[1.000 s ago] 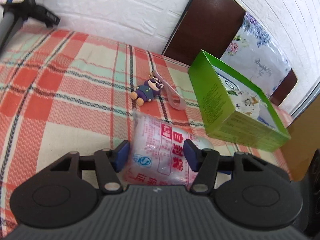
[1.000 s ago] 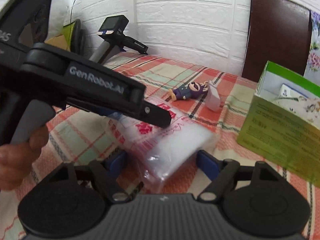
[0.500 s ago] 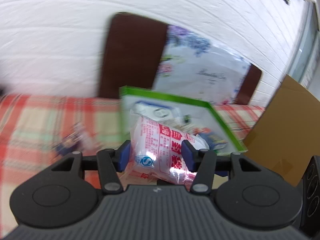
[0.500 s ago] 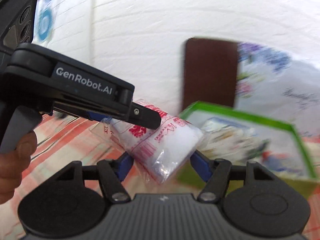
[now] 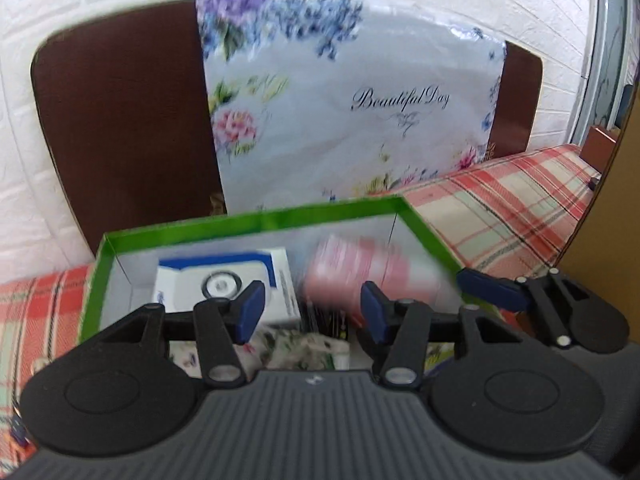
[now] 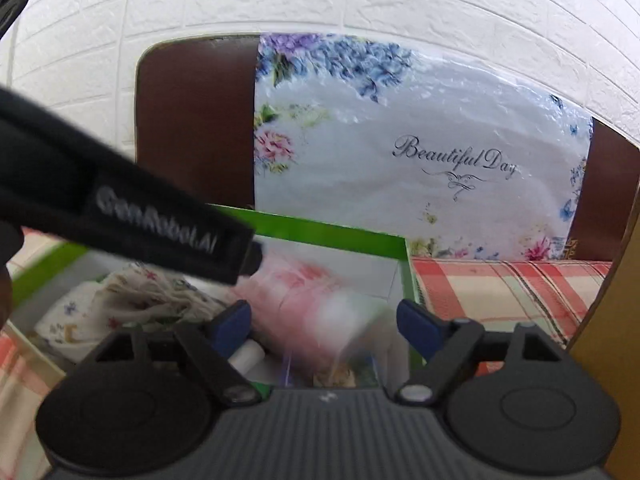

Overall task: Organize objects
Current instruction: 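Carry the pink bag into the green tray and open the right gripper, then withdraw the right gripper toward the purple bunny keychain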

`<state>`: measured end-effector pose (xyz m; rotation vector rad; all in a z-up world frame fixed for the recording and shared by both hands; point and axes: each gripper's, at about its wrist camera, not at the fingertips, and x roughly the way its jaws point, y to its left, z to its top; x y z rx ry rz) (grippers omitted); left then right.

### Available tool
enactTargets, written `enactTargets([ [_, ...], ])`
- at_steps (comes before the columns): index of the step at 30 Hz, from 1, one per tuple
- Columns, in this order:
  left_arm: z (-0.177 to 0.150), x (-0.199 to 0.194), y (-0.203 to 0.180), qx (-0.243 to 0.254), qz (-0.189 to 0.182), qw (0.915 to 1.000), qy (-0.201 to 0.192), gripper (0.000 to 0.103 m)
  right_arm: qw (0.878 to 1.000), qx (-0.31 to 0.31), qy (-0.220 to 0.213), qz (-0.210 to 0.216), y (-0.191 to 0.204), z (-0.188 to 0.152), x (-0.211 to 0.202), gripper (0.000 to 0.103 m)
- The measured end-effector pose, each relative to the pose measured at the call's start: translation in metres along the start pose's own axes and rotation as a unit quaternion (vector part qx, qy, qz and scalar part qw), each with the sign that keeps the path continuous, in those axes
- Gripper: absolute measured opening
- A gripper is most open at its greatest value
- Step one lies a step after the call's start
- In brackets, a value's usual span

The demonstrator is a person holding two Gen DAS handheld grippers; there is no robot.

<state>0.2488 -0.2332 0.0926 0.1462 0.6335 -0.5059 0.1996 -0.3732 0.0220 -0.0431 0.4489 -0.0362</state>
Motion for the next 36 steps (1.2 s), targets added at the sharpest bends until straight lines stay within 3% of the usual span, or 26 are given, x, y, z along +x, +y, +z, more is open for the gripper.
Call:
enactTargets([
  [8, -0.013, -0.021, -0.010, 0.041, 0.054, 0.9977, 0.004, 0.057, 0.998, 0.062, -0.020, 0.013, -0.007, -0.011, -0.035, 0.085],
  [17, -0.036, -0.085, -0.011, 0.031, 0.073, 0.9968, -0.009, 0.064, 0.994, 0.107, -0.021, 0.020, -0.004, -0.024, -0.096, 0.086],
  [21, -0.052, -0.108, -0.006, 0.031, 0.091, 0.9954, -0.009, 0.065, 0.991, 0.127, -0.006, 0.043, 0.006, -0.037, -0.118, 0.087],
  [36, -0.119, -0.149, 0.057, -0.028, 0.141, 0.9895, 0.015, 0.066, 0.991, 0.080, 0.053, 0.098, 0.085, -0.054, -0.142, 0.086],
])
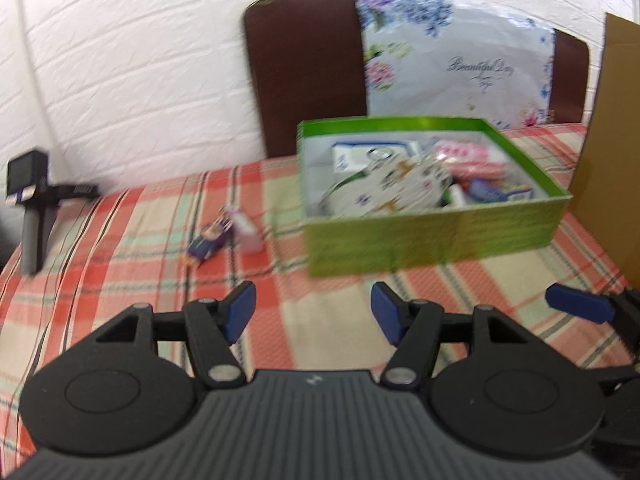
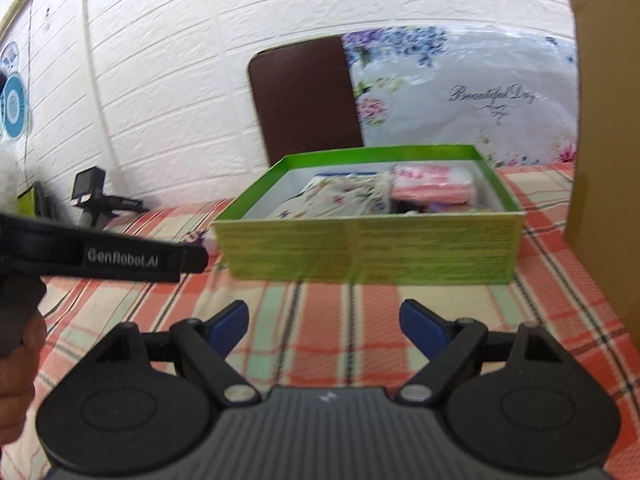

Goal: Organize objects

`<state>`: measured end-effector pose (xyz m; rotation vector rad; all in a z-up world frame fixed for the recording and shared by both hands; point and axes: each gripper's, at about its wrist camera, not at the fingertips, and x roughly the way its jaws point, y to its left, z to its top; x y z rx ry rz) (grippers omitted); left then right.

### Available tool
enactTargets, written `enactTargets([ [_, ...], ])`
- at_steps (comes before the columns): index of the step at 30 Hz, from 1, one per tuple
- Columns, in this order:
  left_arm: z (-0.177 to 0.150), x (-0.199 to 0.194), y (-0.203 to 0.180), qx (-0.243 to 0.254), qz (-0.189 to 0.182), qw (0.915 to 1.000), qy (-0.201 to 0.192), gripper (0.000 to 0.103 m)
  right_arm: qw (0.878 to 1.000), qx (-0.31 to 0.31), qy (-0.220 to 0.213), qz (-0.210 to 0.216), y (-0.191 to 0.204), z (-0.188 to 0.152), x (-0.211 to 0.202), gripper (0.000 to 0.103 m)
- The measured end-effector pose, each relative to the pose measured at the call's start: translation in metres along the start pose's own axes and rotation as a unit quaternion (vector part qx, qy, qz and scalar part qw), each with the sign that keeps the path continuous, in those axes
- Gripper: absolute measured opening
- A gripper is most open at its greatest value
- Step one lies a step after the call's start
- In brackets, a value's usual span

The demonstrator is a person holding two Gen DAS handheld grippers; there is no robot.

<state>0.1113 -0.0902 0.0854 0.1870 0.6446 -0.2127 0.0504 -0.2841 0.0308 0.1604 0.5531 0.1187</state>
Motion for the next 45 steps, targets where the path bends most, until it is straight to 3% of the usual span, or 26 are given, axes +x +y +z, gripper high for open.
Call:
enactTargets([
  [19, -0.047, 0.021, 0.104, -0.058, 0.059, 0.9964, 0.019, 0.069, 0.994, -0.074, 0.066, 0.042, 0.091, -0.011, 0.036, 0.086],
  [32, -0.060, 0.042, 0.160, -0.092, 0.090, 0.9912, 0.030, 0.069, 0.988, -0.109, 0.098, 0.057, 0.131, -0.011, 0.074, 0.085],
  [40, -0.064, 0.052, 0.183, -0.099, 0.111, 0.9889, 0.004, 0.075, 0.983, -0.127, 0.110, 0.069, 0.152, -0.007, 0.102, 0.085],
  [42, -0.071, 0.055, 0.189, -0.099, 0.122, 0.9873, -0.019, 0.083, 0.983, -0.133, 0.109, 0.069, 0.157, -0.007, 0.108, 0.085],
  [45, -0.077, 0.053, 0.197, -0.126, 0.109, 0.9855, -0.034, 0.083, 0.982, -0.142, 0.104, 0.069, 0.163, -0.007, 0.115, 0.086],
])
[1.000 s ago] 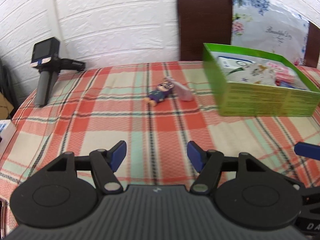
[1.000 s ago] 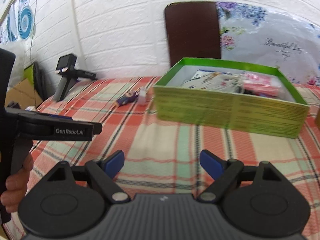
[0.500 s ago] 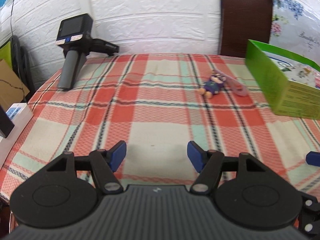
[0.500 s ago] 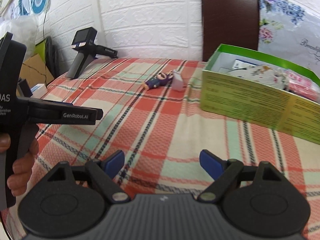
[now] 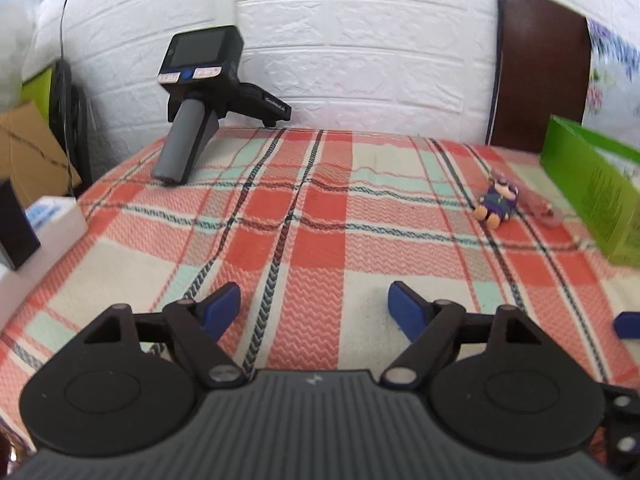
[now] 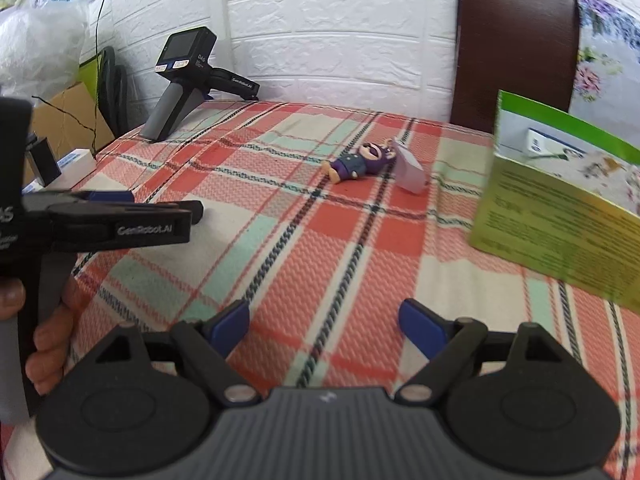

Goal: Organize objects

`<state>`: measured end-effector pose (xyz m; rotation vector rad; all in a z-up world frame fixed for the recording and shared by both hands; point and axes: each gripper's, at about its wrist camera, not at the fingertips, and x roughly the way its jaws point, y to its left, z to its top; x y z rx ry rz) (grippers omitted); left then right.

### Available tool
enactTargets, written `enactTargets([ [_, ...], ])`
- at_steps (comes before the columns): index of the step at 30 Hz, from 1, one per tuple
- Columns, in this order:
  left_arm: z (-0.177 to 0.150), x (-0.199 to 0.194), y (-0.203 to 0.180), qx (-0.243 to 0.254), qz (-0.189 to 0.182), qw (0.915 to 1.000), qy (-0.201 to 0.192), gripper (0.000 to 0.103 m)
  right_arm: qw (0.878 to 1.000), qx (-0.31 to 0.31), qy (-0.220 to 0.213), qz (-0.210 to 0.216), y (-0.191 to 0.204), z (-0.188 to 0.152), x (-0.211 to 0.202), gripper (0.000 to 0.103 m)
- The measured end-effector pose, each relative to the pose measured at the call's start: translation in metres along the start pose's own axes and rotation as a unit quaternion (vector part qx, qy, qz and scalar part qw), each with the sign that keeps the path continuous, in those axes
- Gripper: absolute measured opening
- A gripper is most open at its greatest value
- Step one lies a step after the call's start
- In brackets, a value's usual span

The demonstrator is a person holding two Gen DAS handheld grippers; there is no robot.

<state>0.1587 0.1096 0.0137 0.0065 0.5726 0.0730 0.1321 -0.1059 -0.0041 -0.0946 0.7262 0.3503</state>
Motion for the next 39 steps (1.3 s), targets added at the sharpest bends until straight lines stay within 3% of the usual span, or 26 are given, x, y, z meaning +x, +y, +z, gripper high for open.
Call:
enactTargets([
  [5, -0.003, -0.003, 0.001, -0.007, -0.002, 0.9998, -0.017, 0.083, 1.000, 0.005, -0.018, -0.010, -0.004, 0.016, 0.012, 0.081],
  [11, -0.003, 0.002, 0.029, -0.103, -0.018, 0.9944, -0.013, 0.082, 0.997, -0.021, -0.064, -0.042, -0.012, 0.065, 0.041, 0.074],
  [14, -0.003, 0.004, 0.028, -0.108, -0.024, 0.9938, -0.012, 0.082, 0.996, -0.008, -0.067, -0.052, -0.021, 0.098, 0.068, 0.096],
  [17, -0.003, 0.003, 0.024, -0.097, -0.023, 0.9949, -0.016, 0.082, 0.997, 0.005, -0.009, -0.076, -0.033, 0.113, 0.109, 0.093],
  [18, -0.003, 0.003, 0.024, -0.097, -0.024, 0.9949, -0.017, 0.082, 0.998, 0.018, 0.013, -0.060, -0.039, 0.111, 0.120, 0.087],
  [20, -0.003, 0.004, 0.025, -0.100, -0.026, 0.9945, -0.017, 0.082, 0.999, 0.033, 0.003, -0.042, -0.046, 0.105, 0.115, 0.080],
  [22, -0.003, 0.005, 0.027, -0.105, -0.028, 0.9939, -0.018, 0.082, 0.999, 0.031, 0.004, -0.021, -0.043, 0.099, 0.105, 0.055],
  [23, -0.003, 0.005, 0.028, -0.106, -0.029, 0.9938, -0.018, 0.082, 1.000, 0.023, 0.005, -0.012, -0.040, 0.094, 0.097, 0.037],
  [24, -0.002, 0.005, 0.028, -0.107, -0.029, 0.9937, -0.018, 0.082, 1.000, 0.012, 0.006, -0.001, -0.035, 0.087, 0.089, 0.028],
  [27, -0.002, 0.005, 0.027, -0.106, -0.029, 0.9938, -0.017, 0.082, 1.000, -0.029, -0.002, 0.008, -0.014, 0.058, 0.062, 0.028],
  [30, -0.002, 0.007, 0.027, -0.103, -0.031, 0.9942, -0.012, 0.082, 0.999, -0.024, -0.001, 0.024, -0.005, 0.037, 0.032, 0.028],
  [39, -0.001, 0.008, 0.020, -0.075, -0.024, 0.9968, 0.014, 0.087, 0.999, -0.024, -0.001, 0.029, -0.021, -0.046, -0.067, 0.031],
])
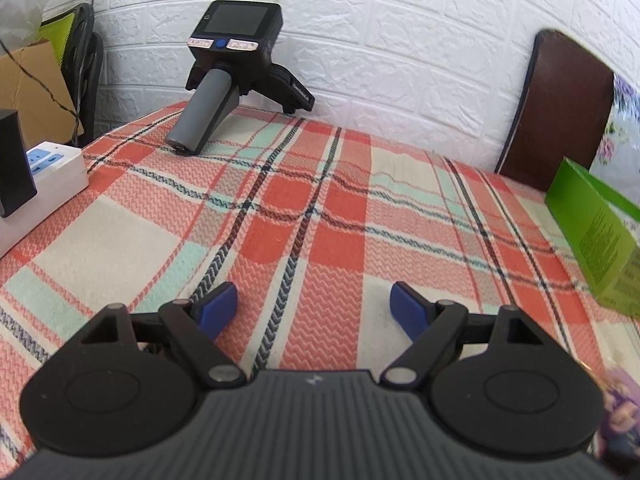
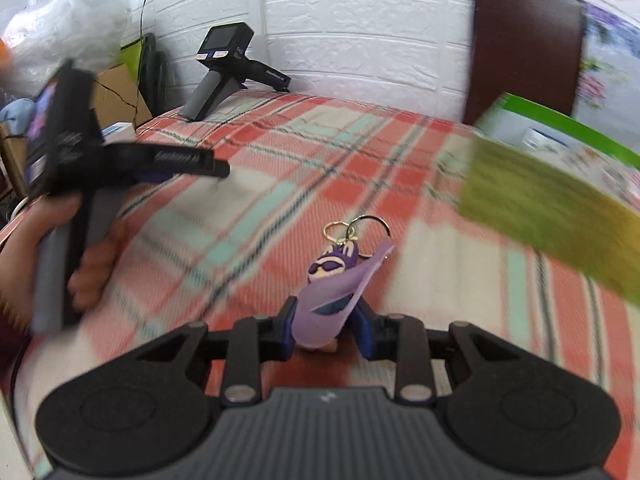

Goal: Organize objects

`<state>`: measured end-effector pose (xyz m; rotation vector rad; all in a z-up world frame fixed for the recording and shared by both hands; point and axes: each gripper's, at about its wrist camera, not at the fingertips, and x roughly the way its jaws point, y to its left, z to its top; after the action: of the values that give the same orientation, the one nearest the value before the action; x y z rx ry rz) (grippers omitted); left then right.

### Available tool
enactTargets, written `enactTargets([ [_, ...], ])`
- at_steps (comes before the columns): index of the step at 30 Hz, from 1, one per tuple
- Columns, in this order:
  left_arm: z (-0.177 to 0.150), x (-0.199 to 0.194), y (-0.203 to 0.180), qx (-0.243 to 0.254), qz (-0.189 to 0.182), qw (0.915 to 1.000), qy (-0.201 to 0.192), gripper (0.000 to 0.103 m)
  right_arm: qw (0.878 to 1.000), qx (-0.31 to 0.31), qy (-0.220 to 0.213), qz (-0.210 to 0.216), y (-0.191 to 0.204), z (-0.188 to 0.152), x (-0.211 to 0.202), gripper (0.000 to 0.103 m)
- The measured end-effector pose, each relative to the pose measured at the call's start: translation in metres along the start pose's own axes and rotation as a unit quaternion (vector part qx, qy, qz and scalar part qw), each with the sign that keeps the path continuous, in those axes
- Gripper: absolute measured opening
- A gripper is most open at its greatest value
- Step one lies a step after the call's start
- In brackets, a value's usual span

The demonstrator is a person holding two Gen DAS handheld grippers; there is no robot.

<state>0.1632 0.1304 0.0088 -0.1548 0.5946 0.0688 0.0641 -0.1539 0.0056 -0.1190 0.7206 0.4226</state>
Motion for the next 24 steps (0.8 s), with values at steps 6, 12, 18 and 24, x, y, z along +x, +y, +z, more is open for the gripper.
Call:
enactTargets([
  [6, 0.004, -0.040, -0.011, -0.048, -0.058, 0.9961, 0.047, 0.087, 1.000, 0.001, -0.017, -0.015, -0.014, -0.031, -0.032, 0.075],
  [12, -0.009, -0.079, -0.099, 0.031, -0.169, 0.9798, 0.103, 0.088, 0.999, 0.037, -0.034, 0.001, -0.027, -0.031, -0.034, 0.083],
  [18, -0.039, -0.050, -0.152, 0.099, -0.135, 0.9711, 0.171, 0.086, 0.999, 0.041, -0.028, 0.011, -0.031, -0.024, -0.019, 0.087],
  [24, -0.040, -0.058, -0.163, 0.121, -0.149, 0.9703, 0.148, 0.032, 0.999, -0.013, -0.033, 0.018, -0.013, -0.010, 0.003, 0.046],
])
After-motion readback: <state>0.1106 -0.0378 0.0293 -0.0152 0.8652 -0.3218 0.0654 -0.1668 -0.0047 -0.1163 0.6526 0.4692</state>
